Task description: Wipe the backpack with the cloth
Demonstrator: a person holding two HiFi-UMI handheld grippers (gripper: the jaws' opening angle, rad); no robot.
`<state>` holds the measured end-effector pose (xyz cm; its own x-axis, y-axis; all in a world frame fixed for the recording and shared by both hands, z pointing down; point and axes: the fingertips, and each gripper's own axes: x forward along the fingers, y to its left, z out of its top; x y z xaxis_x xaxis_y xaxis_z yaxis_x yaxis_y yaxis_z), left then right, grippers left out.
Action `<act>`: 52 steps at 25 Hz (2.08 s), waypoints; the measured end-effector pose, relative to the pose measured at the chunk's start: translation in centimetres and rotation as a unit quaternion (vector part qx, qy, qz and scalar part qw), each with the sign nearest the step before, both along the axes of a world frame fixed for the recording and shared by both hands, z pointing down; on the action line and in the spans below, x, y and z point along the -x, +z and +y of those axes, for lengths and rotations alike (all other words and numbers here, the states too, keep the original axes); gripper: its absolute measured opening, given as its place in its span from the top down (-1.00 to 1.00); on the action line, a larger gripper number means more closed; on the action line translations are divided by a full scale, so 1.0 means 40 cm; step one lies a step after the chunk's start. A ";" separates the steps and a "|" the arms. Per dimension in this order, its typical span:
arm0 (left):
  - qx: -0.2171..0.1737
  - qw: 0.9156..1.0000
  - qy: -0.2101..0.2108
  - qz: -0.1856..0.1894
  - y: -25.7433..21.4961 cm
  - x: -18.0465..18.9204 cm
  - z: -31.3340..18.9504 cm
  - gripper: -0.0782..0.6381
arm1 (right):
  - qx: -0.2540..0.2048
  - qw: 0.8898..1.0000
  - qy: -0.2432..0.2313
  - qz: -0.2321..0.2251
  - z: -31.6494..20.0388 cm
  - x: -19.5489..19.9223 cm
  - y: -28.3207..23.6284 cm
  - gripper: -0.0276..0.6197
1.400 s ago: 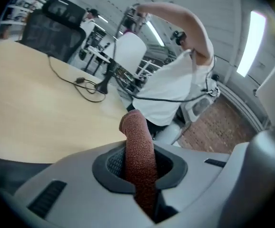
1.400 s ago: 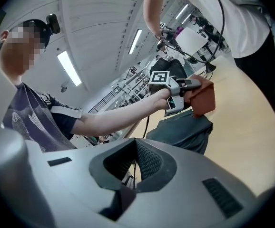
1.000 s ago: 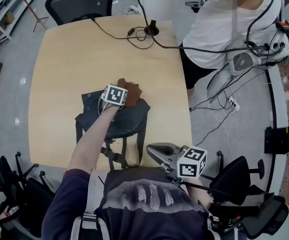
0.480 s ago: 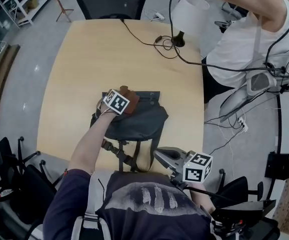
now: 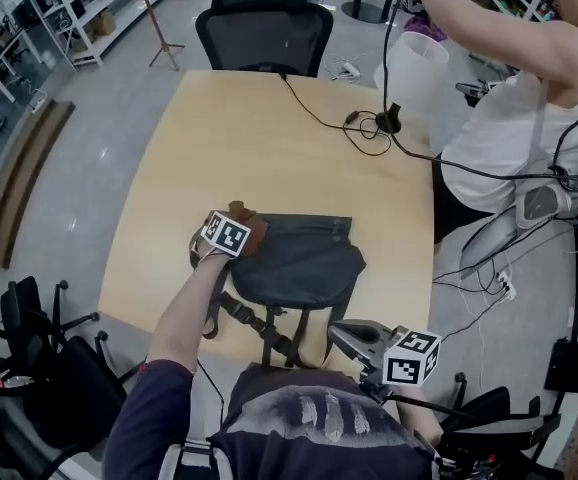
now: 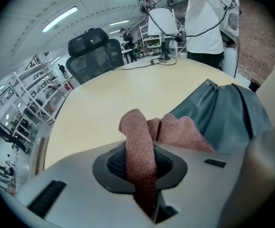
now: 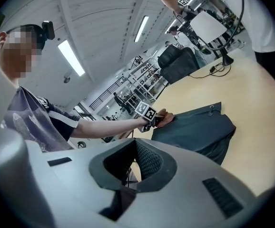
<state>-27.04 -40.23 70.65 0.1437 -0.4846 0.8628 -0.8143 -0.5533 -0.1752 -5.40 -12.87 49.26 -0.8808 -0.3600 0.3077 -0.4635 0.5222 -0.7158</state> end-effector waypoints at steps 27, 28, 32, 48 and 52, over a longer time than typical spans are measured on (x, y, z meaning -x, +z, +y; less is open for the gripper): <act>0.022 0.997 -0.027 0.075 -0.109 -0.178 0.222 0.63 | 0.000 0.999 -0.036 -0.027 0.053 -0.014 0.000 0.91; 0.029 0.997 -0.021 0.070 -0.097 -0.196 0.230 0.63 | 0.005 0.999 -0.034 -0.027 0.064 -0.028 0.000 0.91; 0.053 0.991 0.017 0.122 -0.068 -0.375 0.152 0.63 | 0.006 1.000 0.005 -0.010 0.042 -0.100 0.017 0.91; 0.089 0.971 0.130 0.181 -0.081 -0.775 0.192 0.63 | 0.025 0.998 0.046 -0.046 0.118 -0.193 0.052 0.91; 0.095 0.954 0.169 0.229 -0.134 -0.879 0.211 0.63 | 0.019 0.998 0.041 -0.046 0.115 -0.193 0.047 0.91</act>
